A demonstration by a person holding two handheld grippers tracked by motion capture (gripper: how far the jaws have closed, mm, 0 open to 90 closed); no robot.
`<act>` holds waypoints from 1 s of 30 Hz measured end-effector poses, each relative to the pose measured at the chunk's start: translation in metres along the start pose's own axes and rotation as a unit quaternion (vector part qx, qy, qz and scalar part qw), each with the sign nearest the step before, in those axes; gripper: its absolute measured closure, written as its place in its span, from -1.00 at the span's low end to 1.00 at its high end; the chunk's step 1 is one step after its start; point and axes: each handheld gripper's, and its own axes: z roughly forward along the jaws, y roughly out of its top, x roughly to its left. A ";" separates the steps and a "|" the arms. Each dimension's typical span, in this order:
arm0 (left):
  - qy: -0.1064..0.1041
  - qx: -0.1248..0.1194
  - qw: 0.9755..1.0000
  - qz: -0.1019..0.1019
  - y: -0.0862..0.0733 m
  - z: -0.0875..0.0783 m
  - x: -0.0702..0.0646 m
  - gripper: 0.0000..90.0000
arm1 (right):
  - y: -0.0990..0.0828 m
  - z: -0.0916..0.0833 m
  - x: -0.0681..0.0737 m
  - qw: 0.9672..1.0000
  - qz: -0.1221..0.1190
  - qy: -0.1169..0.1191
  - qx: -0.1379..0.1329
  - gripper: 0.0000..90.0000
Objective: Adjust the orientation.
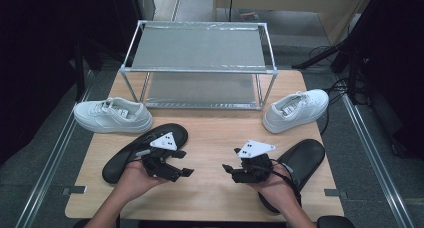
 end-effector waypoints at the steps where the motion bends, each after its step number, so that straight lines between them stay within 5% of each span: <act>1: 0.000 0.001 1.000 -0.007 -0.001 -0.001 0.002 -0.30 | 0.001 0.000 -0.001 1.000 0.006 0.008 -0.004 -0.07; 5: 0.002 -0.009 1.000 -0.009 -0.005 -0.005 0.003 -0.11 | 0.000 0.003 0.004 1.000 -0.008 -0.003 0.006 0.04; 10: 0.008 0.003 1.000 -0.011 -0.009 -0.006 0.005 -0.10 | -0.003 0.009 0.009 0.999 -0.032 0.027 0.003 0.14; 14: 0.014 0.011 1.000 -0.023 -0.009 -0.013 0.009 -0.06 | -0.002 0.010 0.009 0.999 -0.020 0.047 0.018 0.14; 30: 0.040 0.022 0.998 -0.039 -0.023 -0.046 0.023 0.01 | 0.003 -0.003 0.001 0.998 0.019 0.063 -0.014 0.15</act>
